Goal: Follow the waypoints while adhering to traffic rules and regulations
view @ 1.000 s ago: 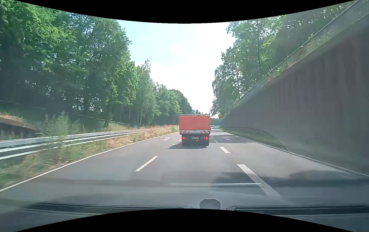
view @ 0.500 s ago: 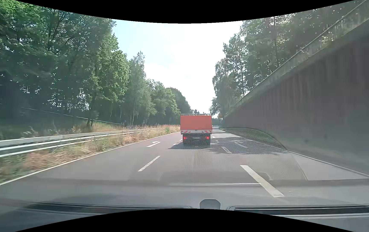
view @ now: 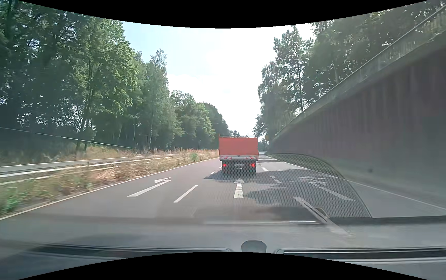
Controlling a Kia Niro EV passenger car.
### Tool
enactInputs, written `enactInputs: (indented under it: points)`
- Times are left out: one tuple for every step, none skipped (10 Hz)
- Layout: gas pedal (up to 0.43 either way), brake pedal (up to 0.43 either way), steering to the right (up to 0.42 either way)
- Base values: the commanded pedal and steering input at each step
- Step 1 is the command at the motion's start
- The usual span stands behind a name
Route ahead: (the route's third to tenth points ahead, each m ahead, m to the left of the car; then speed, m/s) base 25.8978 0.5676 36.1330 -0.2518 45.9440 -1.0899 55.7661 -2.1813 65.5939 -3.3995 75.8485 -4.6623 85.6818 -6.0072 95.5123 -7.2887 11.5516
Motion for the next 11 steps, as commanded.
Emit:
enactInputs:
  points:
    - [0.047, 0.000, 0.004]
    - [0.047, 0.000, 0.004]
    - [0.047, 0.000, 0.005]
    - [0.047, 0.000, 0.005]
    - [0.039, 0.000, 0.006]
    - [0.028, 0.000, 0.008]
    - [0.020, 0.000, 0.008]
    - [0.008, 0.000, 0.008]
    - [0.000, 0.000, 0.008]
    - [0.000, 0.000, 0.008]
    - [0.000, 0.000, 0.008]
